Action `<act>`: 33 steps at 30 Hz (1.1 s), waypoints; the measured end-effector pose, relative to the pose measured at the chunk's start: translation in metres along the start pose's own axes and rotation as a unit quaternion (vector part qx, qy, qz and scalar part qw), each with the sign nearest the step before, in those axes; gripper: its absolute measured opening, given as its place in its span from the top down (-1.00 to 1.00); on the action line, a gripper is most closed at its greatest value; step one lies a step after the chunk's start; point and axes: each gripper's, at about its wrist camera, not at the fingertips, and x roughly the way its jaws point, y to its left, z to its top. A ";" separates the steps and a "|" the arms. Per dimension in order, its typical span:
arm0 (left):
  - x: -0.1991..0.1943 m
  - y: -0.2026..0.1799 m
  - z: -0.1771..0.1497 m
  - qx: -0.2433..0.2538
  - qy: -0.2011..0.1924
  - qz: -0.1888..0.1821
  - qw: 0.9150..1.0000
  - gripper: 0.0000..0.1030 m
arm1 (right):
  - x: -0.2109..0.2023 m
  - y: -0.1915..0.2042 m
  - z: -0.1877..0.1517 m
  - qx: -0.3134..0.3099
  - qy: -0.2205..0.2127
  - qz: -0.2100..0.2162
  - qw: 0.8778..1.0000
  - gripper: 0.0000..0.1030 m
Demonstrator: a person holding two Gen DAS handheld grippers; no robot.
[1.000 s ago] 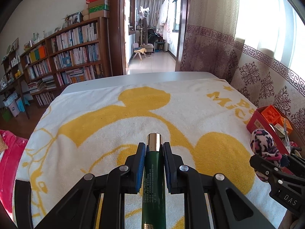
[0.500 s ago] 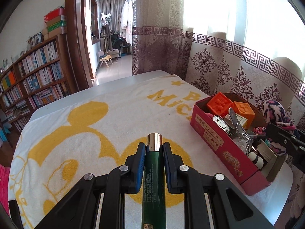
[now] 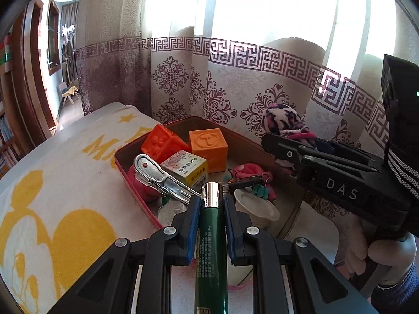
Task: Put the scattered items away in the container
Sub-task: 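Carry the tube and plush over the red box with both tools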
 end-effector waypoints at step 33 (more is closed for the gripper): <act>-0.039 0.050 -0.042 -0.067 -0.041 0.129 0.988 -0.92 | 0.012 0.027 -0.018 -0.048 0.064 0.041 0.996 -0.32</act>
